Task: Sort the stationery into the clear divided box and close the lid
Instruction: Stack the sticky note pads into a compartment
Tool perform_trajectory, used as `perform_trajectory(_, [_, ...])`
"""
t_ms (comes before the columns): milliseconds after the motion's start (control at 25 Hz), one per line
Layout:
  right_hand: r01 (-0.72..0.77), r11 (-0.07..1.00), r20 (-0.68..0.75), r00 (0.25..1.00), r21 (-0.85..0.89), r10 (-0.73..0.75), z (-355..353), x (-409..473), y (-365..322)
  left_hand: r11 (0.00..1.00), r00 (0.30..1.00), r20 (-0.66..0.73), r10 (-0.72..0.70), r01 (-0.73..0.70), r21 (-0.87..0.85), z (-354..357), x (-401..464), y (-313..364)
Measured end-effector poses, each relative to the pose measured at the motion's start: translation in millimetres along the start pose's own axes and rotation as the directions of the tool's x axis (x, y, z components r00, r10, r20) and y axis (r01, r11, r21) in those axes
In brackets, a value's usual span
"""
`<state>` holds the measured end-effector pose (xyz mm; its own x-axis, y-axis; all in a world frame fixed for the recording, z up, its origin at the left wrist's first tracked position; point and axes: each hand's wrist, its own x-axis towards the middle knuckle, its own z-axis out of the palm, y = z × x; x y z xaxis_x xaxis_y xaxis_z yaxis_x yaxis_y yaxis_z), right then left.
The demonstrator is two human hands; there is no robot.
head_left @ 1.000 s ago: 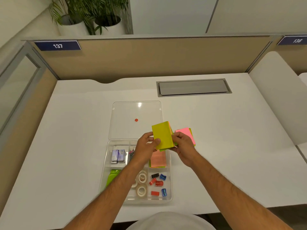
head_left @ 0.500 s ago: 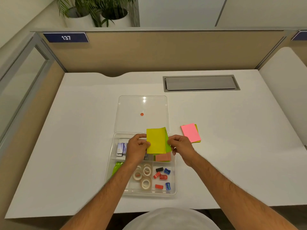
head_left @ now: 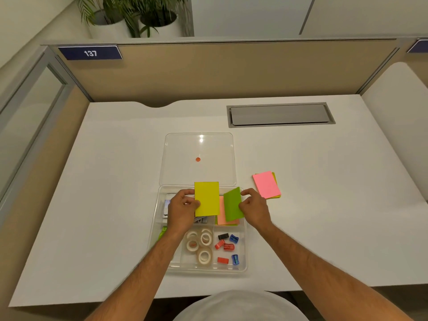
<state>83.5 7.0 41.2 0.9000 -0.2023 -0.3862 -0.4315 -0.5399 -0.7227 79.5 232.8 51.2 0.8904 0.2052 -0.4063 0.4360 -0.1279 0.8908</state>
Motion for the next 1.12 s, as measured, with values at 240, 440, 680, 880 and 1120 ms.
perform_trajectory(240, [0.005, 0.973, 0.057, 0.998, -0.23, 0.009, 11.3, -8.3, -2.2, 1.0, 1.0, 0.003, 0.006, -0.006, -0.007, -1.4, -4.4, 2.1])
perform_trajectory(440, [0.056, 0.994, 0.023, 0.998, 0.096, -0.058, -3.4, -9.9, -6.6, 1.0, 0.998, 0.063, 0.007, -0.006, -0.009, 6.9, -8.8, 6.1])
perform_trajectory(680, [-0.09, 0.902, 0.227, 0.974, 0.423, -0.009, -9.4, -11.6, -21.3, 1.0, 0.994, 0.105, 0.024, -0.024, -0.004, 26.7, -14.5, 13.3])
perform_trajectory(880, [-0.042, 0.949, 0.129, 0.992, 0.313, 0.002, -18.7, -1.1, -8.7, 0.997, 0.99, 0.119, 0.072, -0.076, 0.023, 22.7, -17.7, 9.1])
perform_trajectory(1120, [-0.039, 0.999, 0.056, 0.998, -0.035, 0.041, -7.6, 11.4, 4.5, 0.998, 0.992, 0.111, 0.055, -0.055, -0.004, 14.6, -18.1, 1.0])
